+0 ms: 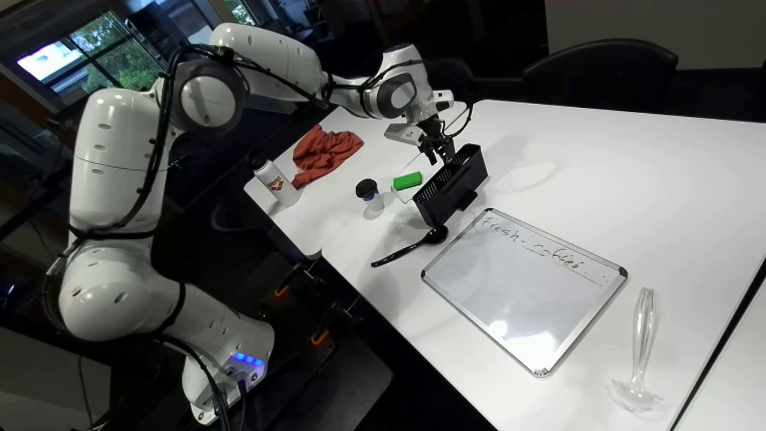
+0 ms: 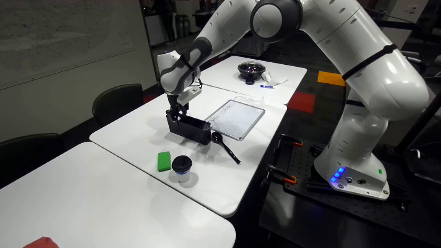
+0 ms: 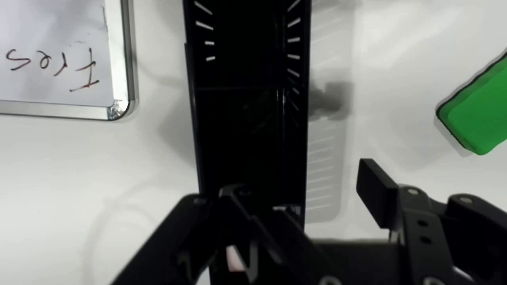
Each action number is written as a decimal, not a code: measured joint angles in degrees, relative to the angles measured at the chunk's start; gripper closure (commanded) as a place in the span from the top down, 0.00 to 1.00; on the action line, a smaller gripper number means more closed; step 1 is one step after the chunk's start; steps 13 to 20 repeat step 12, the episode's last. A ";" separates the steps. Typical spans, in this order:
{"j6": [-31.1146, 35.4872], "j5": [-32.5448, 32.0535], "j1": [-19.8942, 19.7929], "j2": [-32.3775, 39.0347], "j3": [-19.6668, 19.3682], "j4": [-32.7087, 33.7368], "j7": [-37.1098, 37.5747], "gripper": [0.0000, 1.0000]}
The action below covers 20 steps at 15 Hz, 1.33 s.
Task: Move the cutlery box to the left
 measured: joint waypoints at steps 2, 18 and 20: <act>0.02 -0.08 0.45 -2.05 0.00 -0.30 -0.03 1.00; -0.06 -3.49 1.65 -17.73 -0.26 -7.72 -0.05 1.00; -0.06 -3.49 1.65 -17.73 -0.26 -7.72 -0.05 1.00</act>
